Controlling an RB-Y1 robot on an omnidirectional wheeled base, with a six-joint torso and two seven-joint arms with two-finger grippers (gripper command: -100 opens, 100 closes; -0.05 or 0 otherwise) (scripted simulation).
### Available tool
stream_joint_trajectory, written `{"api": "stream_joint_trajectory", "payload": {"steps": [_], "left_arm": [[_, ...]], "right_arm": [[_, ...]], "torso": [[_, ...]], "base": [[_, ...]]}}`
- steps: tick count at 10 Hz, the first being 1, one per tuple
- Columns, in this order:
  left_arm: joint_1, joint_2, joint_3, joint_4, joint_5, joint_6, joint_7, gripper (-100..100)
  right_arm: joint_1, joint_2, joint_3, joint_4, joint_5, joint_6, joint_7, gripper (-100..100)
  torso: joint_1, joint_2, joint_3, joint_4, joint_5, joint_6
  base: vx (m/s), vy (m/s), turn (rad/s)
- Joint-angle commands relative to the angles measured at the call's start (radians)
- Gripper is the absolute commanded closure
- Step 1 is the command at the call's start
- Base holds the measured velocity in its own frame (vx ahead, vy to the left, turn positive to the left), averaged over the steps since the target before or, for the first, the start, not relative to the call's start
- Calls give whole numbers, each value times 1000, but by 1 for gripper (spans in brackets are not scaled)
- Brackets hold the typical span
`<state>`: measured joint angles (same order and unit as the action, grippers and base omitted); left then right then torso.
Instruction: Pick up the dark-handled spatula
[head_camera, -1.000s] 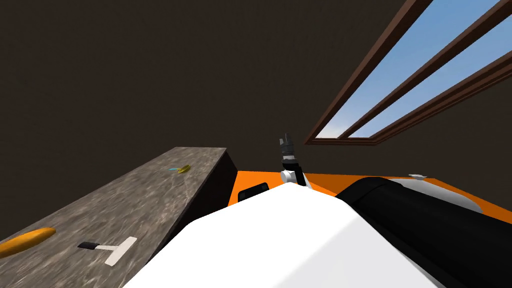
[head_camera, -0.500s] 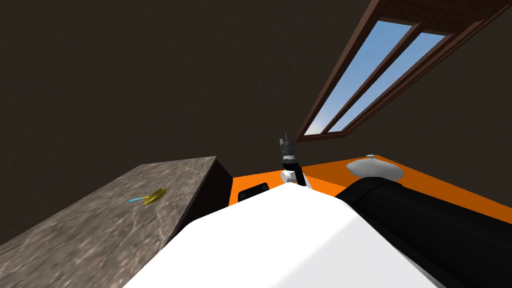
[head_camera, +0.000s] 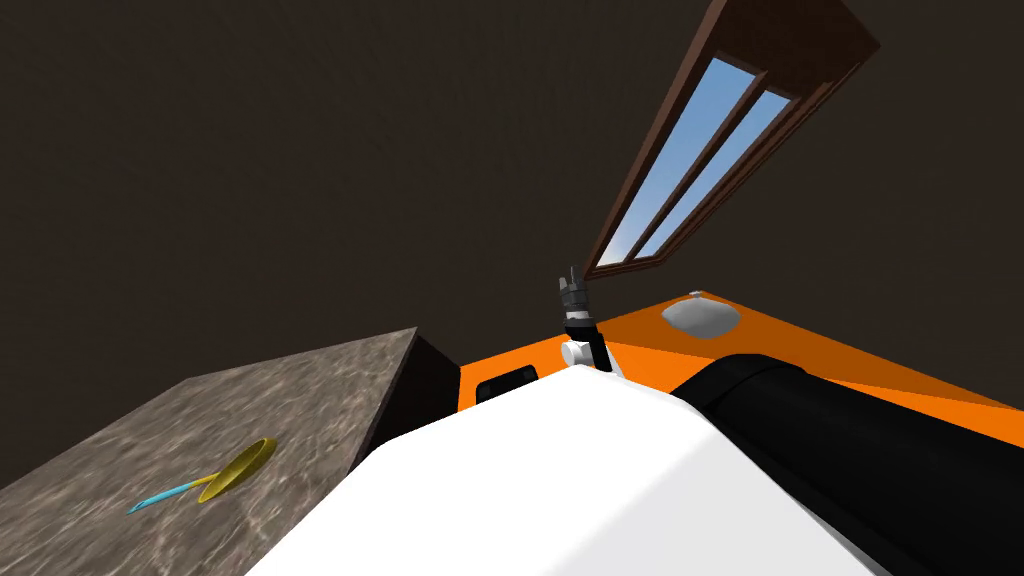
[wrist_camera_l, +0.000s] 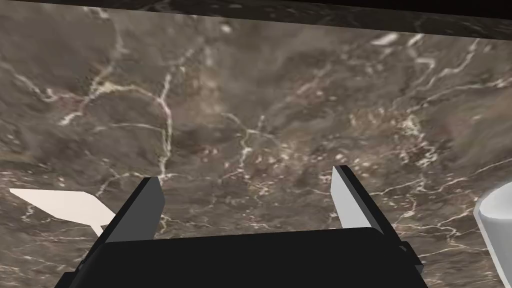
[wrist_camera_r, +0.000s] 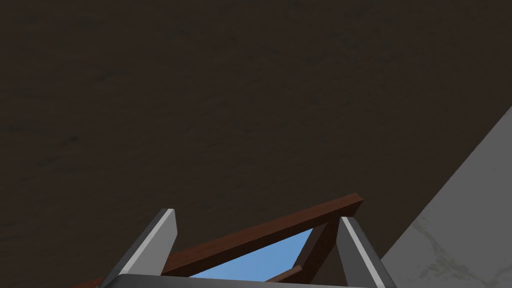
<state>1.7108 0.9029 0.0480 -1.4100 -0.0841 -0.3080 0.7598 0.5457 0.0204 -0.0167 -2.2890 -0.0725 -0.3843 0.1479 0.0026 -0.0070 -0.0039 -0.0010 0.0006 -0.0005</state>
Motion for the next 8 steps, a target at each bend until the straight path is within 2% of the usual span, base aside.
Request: {"api": "stream_joint_trajectory", "payload": {"steps": [1, 3, 5, 6, 7, 8], "left_arm": [[-10, 26, -9, 31, 7, 16, 28, -100], [-41, 69, -26, 65, 22, 35, 65, -100], [-81, 87, -49, 72, 30, 45, 82, -100], [-65, 77, -39, 66, 26, 43, 72, -100], [-68, 79, -40, 66, 27, 45, 75, 0], [-93, 66, -56, 99, 12, 38, 101, -100]], "right_arm": [[0, 0, 0, 0, 0, 0, 0, 0], [0, 0, 0, 0, 0, 0, 0, 0], [0, 0, 0, 0, 0, 0, 0, 0], [0, 0, 0, 0, 0, 0, 0, 0], [0, 0, 0, 0, 0, 0, 0, 0], [0, 0, 0, 0, 0, 0, 0, 0]], "torso": [[0, 0, 0, 0, 0, 0], [5, -2, -1, -1, 1, 0], [8, 0, 0, 0, 2, 0], [5, 3, 2, 1, 2, -1], [-1, 4, 3, 1, 0, -2], [-5, 4, 3, 1, -1, -2]], "base": [[97, 112, -374], [111, 178, -338], [24, 171, -246], [-8, 64, -42], [1, 15, 1], [-39, -11, -214]]}}
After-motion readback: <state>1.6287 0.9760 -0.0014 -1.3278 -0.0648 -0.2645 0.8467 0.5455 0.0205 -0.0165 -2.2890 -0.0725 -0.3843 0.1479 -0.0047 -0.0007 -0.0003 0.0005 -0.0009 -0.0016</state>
